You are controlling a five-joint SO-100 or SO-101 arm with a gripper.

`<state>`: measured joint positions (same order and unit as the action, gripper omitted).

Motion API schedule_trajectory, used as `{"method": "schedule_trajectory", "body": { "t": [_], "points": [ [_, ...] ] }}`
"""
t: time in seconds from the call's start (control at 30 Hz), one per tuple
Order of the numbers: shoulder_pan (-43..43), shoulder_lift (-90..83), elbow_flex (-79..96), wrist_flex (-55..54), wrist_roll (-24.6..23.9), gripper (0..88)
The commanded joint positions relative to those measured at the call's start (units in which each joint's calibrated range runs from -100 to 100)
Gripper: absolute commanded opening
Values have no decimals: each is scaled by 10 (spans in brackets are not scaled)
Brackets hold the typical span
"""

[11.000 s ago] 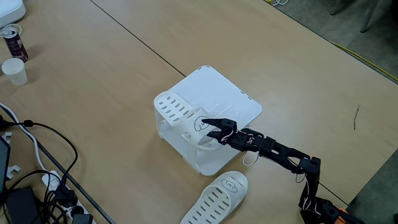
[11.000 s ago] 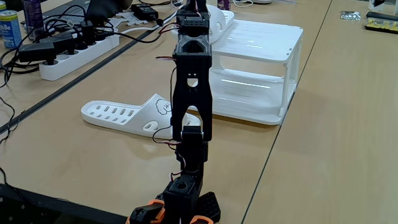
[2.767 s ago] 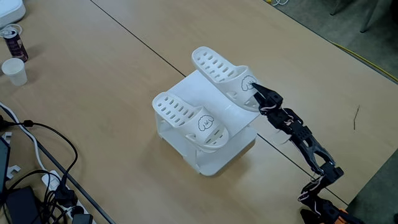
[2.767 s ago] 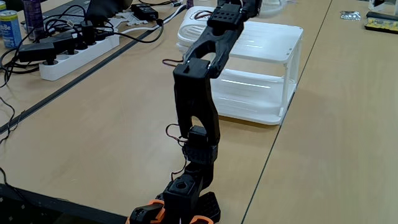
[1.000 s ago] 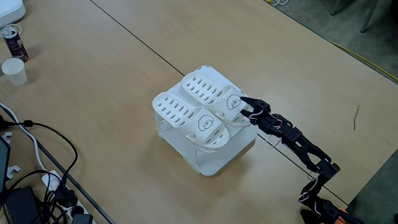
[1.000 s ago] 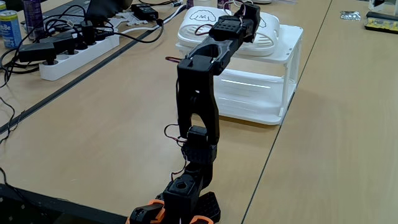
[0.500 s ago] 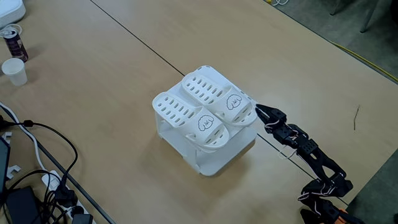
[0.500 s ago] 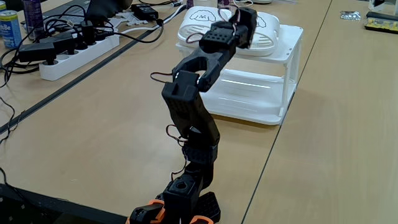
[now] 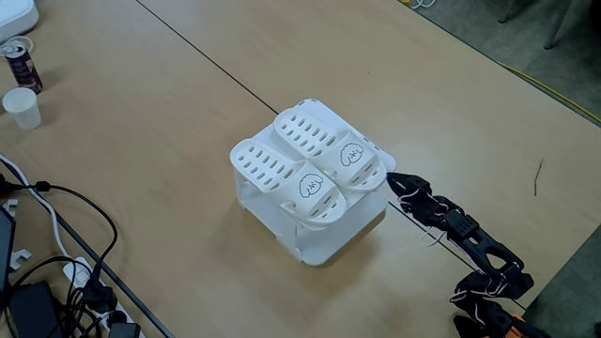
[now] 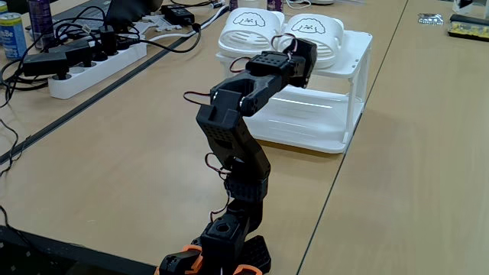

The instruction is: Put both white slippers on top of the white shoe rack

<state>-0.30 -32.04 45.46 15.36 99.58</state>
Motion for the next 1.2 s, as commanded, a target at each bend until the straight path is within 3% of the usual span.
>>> {"method": "schedule_trajectory", "body": {
  "t": [0.0, 0.33, 0.6, 0.93, 1.17],
  "points": [
    [-21, -23, -17, -2, 4, 7],
    [1, -45, -6, -2, 4, 7],
    [-60, -281, 152, -11, 4, 7],
    [-62, -579, 528, -312, 4, 8],
    [-64, -673, 487, -396, 4, 8]
  ]
}}
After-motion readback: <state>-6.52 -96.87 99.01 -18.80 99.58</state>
